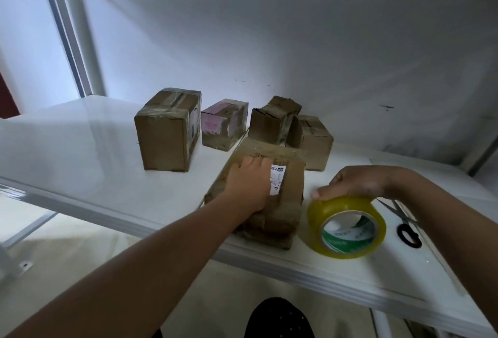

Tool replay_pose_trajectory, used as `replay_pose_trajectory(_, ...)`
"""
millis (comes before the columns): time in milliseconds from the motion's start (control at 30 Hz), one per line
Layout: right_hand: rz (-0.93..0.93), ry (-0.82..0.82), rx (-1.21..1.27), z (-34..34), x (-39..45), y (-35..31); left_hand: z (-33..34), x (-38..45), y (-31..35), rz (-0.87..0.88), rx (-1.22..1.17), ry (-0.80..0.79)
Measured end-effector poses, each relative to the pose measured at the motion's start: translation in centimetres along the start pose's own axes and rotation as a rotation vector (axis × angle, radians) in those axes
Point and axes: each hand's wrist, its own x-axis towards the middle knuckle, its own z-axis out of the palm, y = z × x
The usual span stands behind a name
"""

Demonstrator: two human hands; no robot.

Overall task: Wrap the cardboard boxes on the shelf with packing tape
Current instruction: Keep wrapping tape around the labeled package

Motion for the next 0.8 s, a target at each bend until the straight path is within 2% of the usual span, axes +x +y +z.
replay_pose_trajectory(100, 0.055, -0.022, -0.022, -0.2, -0.3, 1.0, 0.0, -0.3, 0.2, -0.13, -0.103, -0.026)
replay_pose_trajectory(200, 0.057, 0.076, -0.035, -0.8, -0.6, 2.2, -0.1, -0.6, 1.0, -0.219, -0.047, -0.033)
replay_pose_trajectory(233, 0.04, 0.12, -0.017, -0.8, -0.7, 2.6, -0.1, -0.6, 1.4, -0.19, -0.005, -0.016)
replay_pose_trajectory(300, -0.026, 0.21, 0.067, -0.4, -0.8, 3.4, -0.3, -0.3, 1.8, -0.013, 0.023, 0.084)
replay_pose_trajectory(367, -0.082, 0.297, 0.205, 0.2, -1.0, 4.3, -1.0, 0.6, 2.5, 0.225, -0.16, 0.145)
replay_pose_trajectory(433, -0.093, 0.348, 0.328, 0.4, -1.4, 5.7, -1.9, 1.5, 3.6, 0.339, -0.469, 0.014)
replay_pose_trajectory(500, 0.017, 0.437, 0.35, 0.1, -1.1, 7.7, -2.2, 2.0, 4.6, 0.315, -0.709, -0.244)
replay_pose_trajectory(533, 0.104, 0.473, 0.275, 0.0, -1.0, 9.0, -2.0, 2.2, 5.0, 0.294, -0.718, -0.334)
replay_pose_trajectory(633, 0.415, 0.418, -0.211, 0.6, -0.7, 12.6, -0.6, 2.9, 5.5, 0.258, -0.582, -0.374)
replay_pose_trajectory(700, 0.538, 0.353, -0.265, 1.4, -0.7, 15.1, -0.4, 3.1, 5.8, 0.235, -0.559, -0.385)
replay_pose_trajectory(800, 0.607, 0.381, -0.236, 2.5, -1.0, 16.9, -0.1, 3.2, 6.1, 0.214, -0.566, -0.411)
